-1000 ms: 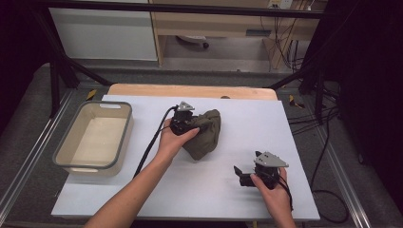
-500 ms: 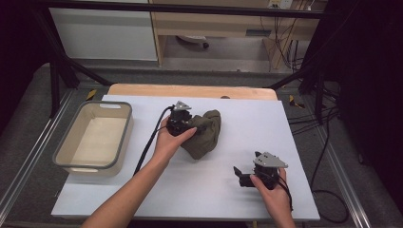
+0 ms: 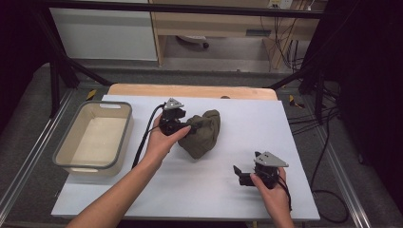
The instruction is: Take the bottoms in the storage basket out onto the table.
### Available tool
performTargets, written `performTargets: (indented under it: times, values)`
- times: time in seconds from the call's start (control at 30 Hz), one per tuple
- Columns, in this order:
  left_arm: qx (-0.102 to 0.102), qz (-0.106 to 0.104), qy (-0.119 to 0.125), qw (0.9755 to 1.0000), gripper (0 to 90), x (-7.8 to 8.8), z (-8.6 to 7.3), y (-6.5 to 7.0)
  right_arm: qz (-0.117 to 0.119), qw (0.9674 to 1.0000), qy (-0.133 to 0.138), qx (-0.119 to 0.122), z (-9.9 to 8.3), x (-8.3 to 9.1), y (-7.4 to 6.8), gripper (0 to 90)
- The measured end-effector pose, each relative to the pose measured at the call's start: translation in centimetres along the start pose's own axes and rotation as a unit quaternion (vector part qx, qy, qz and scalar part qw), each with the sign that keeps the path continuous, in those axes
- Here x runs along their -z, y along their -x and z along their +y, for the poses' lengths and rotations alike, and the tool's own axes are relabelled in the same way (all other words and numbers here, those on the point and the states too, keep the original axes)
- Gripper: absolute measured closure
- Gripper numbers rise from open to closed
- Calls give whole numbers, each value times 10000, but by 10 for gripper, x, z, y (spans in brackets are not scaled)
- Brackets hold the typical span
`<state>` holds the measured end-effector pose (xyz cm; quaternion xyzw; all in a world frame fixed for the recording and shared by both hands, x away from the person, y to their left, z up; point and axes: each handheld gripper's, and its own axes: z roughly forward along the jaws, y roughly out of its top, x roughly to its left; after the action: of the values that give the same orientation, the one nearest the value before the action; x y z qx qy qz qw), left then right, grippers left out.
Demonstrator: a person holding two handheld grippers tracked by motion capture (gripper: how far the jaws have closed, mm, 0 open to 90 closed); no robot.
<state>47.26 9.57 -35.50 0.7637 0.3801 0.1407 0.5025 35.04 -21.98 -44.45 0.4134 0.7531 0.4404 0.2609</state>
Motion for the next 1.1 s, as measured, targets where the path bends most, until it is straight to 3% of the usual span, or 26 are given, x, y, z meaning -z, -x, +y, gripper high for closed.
performTargets:
  times: [0.17, 0.3, 0.4, 0.73, 0.97, 1.1]
  values:
    - [-6, 14, 48, 10000, 146, 6, 1, 0, -18, 10000, -57, -77, -3, -1, 0, 25]
    - [-37, 20, 165, 9999, 153, 12, 4, -1, -7, 10000, -75, 48, -3, -1, -3, 25]
    - [66, -10, 204, 9998, 149, 16, 6, -3, 3, 9999, -65, 98, -1, -1, -4, 25]
    - [105, -79, 91, 9999, 77, 20, 4, -6, 59, 9997, -88, 237, 0, -2, -8, 25]
    - [-26, -108, 255, 9996, 67, 35, 8, -5, 87, 9992, -109, 378, 3, -3, -13, 24]
    - [-88, -18, 193, 9998, 67, 45, 8, -7, 76, 9990, -137, 408, 2, -3, -14, 25]
